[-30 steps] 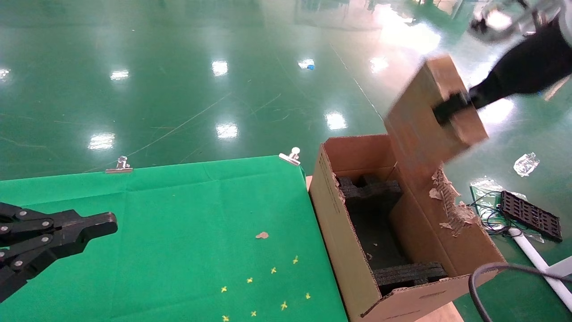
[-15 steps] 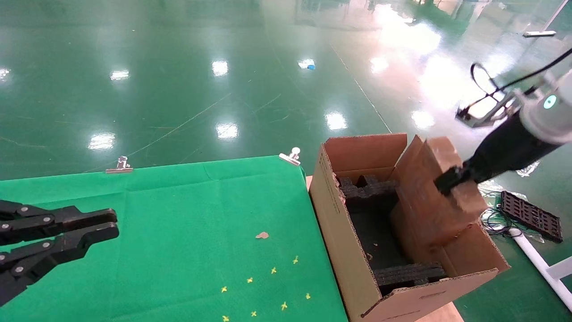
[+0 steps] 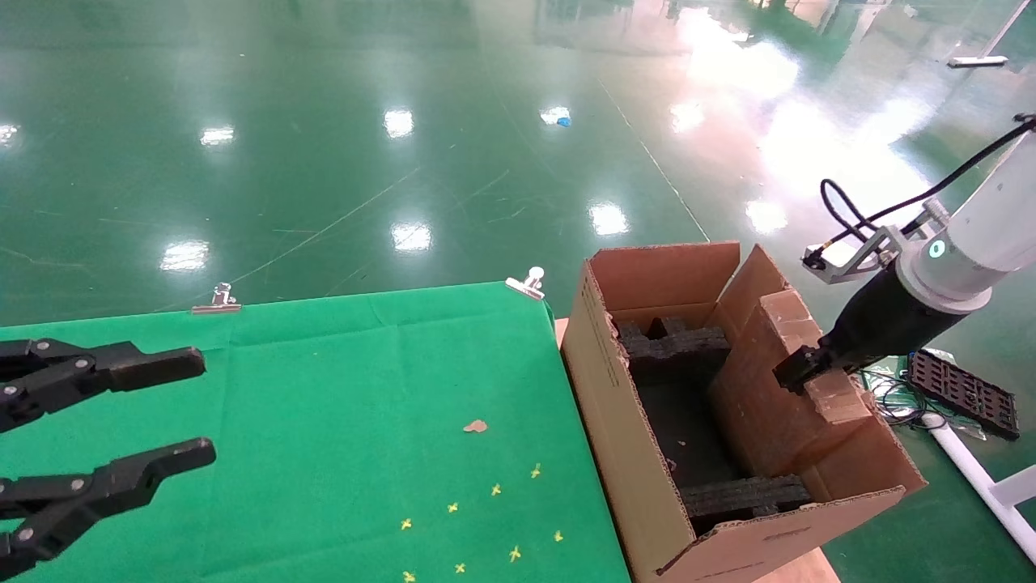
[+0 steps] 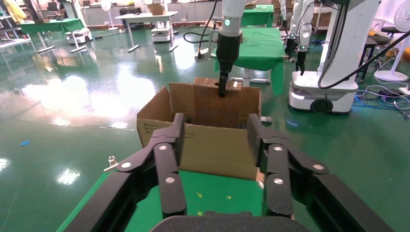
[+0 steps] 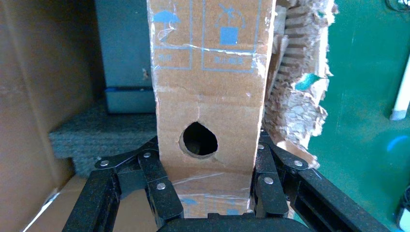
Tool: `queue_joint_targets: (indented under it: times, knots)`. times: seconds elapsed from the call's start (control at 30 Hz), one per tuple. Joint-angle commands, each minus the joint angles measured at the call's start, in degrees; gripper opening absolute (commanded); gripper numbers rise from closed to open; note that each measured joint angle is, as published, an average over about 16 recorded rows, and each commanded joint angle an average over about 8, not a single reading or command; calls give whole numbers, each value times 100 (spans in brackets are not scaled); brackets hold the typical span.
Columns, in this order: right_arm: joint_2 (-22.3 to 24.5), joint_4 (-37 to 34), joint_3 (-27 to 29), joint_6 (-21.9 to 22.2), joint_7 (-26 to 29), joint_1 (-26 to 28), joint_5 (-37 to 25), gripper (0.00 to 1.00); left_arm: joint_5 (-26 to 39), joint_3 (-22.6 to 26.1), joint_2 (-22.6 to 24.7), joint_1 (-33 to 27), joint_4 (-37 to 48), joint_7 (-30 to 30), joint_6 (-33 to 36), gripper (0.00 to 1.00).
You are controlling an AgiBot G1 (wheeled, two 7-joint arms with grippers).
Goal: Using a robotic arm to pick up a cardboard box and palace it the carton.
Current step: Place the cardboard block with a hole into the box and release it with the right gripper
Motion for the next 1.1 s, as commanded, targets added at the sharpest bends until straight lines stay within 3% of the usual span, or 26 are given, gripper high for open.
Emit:
queue_joint_targets:
  times: [0.03,0.73,1.0,1.1]
  knots:
    - [-25,-57,-6,75,-19,-111,-7,0,0,1,0,0,0,0,0,100]
    - [-243,-225,303,1872,-73,-1690,442,1,-5,8,-3,-2,0,4,-3,100]
    - [-182,-193,393,1971,-271,-1742,571,99,-7,10,-4,-2,0,5,-4,100]
    - [-178,-205,395,1926,-303,-1723,574,100,-8,11,-5,-2,0,6,-5,100]
